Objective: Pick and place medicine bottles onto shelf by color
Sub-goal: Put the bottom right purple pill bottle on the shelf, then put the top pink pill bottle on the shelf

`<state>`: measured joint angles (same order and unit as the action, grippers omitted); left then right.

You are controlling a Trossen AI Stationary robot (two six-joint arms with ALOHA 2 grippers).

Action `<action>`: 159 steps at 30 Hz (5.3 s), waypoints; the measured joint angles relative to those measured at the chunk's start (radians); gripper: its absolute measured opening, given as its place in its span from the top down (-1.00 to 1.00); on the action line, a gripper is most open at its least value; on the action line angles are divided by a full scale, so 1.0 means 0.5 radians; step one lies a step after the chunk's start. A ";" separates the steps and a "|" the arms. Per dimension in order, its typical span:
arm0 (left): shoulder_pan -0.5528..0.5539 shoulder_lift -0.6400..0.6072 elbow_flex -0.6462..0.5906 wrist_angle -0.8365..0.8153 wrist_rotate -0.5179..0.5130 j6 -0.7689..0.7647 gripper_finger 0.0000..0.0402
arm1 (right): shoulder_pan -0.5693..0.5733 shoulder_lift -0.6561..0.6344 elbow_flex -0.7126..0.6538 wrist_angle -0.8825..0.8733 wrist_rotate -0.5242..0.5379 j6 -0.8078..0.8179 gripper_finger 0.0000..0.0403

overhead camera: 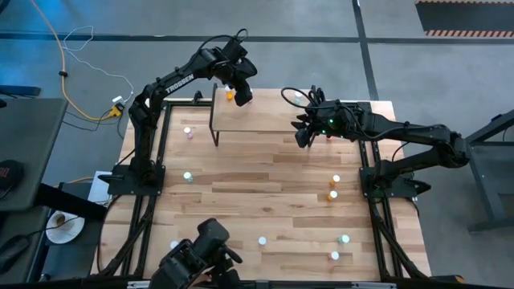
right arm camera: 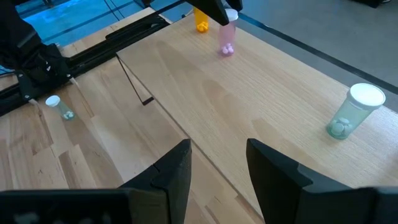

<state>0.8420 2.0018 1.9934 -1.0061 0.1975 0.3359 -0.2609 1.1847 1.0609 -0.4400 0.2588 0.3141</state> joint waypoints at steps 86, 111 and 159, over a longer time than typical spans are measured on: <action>-0.329 -0.259 0.087 -0.659 0.585 0.069 0.19 | -0.163 -0.306 0.000 -0.084 0.265 -0.222 0.27; -0.692 -1.399 -1.073 0.138 0.220 -0.412 0.19 | -0.643 -0.372 0.000 -0.467 0.236 -0.173 0.02; -0.928 -2.003 -1.741 0.649 0.002 -0.773 0.19 | 1.365 -0.408 0.000 -1.222 0.015 1.940 0.01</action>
<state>0.3782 1.0004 1.1229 -0.6819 0.1986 -0.0504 0.4214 0.9804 1.0607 -1.0510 0.2665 1.2840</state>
